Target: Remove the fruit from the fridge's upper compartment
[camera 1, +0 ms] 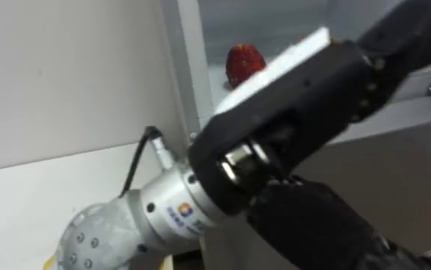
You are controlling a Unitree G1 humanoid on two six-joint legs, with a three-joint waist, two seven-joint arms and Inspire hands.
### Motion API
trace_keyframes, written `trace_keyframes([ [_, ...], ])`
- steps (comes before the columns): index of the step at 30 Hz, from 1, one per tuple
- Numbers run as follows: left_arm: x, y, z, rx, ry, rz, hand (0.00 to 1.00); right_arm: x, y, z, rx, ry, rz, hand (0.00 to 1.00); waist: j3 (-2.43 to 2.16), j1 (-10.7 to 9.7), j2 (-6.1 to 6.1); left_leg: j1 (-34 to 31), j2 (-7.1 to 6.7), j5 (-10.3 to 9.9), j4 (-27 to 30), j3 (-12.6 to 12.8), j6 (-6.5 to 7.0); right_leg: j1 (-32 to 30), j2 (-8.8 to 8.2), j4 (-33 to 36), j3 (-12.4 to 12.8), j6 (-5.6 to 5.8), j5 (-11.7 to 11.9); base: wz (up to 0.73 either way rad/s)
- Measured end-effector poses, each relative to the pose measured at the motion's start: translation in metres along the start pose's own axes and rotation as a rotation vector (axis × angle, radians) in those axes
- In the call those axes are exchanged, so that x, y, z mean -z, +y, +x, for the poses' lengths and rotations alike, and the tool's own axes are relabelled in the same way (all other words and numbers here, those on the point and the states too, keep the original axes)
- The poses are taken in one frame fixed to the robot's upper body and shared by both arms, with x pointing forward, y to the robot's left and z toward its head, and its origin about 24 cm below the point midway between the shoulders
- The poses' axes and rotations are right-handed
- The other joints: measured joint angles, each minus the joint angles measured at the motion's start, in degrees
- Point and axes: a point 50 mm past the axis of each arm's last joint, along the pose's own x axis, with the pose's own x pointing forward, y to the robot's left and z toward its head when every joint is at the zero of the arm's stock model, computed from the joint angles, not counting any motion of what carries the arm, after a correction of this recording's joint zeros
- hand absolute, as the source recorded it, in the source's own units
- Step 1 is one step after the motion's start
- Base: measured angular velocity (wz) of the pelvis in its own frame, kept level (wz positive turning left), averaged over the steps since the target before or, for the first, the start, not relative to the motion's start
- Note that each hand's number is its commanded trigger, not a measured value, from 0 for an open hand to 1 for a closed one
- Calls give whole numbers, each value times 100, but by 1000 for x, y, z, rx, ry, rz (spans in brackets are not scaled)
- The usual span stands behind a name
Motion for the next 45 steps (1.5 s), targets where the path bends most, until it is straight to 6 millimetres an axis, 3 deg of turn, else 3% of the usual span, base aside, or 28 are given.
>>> trace_keyframes([
  [7,-17,34,-23,-297,-27,144,0,19,12,-1,-4,31,-4,0,-32,287,-74,122,-2,1,-33,-1,-1,100,5,3,22,2,-5,-2],
  [13,-34,62,-59,-586,-50,283,0,36,24,-3,0,56,54,0,-32,482,-101,213,-2,3,-34,-35,-5,206,-1,8,-24,0,-7,3],
  [19,-58,90,-131,-1024,-52,462,0,55,29,-5,6,105,110,0,-41,712,-97,318,-8,3,-20,-42,-7,258,-8,25,-15,0,-59,1],
  [24,-61,101,-207,-1405,113,575,0,68,34,-8,20,128,136,0,-60,915,-69,304,-6,1,14,-168,-9,287,-9,33,-89,-4,-65,8],
  [29,-67,91,-270,-1713,228,617,0,69,35,-9,24,123,168,0,-63,981,-31,284,-17,-4,-37,-257,-14,293,-9,43,-145,-7,-66,5],
  [34,-57,76,-328,-2019,361,593,0,71,35,-10,37,124,176,0,-62,1100,-19,212,-73,-4,-57,-463,-10,252,-30,87,-217,-7,-75,6],
  [39,-21,28,-407,-2358,680,440,0,65,34,-9,43,100,169,0,-67,1085,-27,213,-96,-5,-82,-535,-8,225,-60,132,-274,-2,-130,2],
  [42,6,-5,-434,-2511,818,250,0,63,38,-9,21,99,156,0,-62,1068,-70,202,-109,-9,-80,-622,-6,277,-63,107,-334,8,-149,12],
  [45,25,-33,-449,-2598,918,82,0,62,39,-9,7,104,161,0,-70,1070,-114,177,-109,-12,-81,-651,-7,273,-62,103,-350,6,-154,5],
])
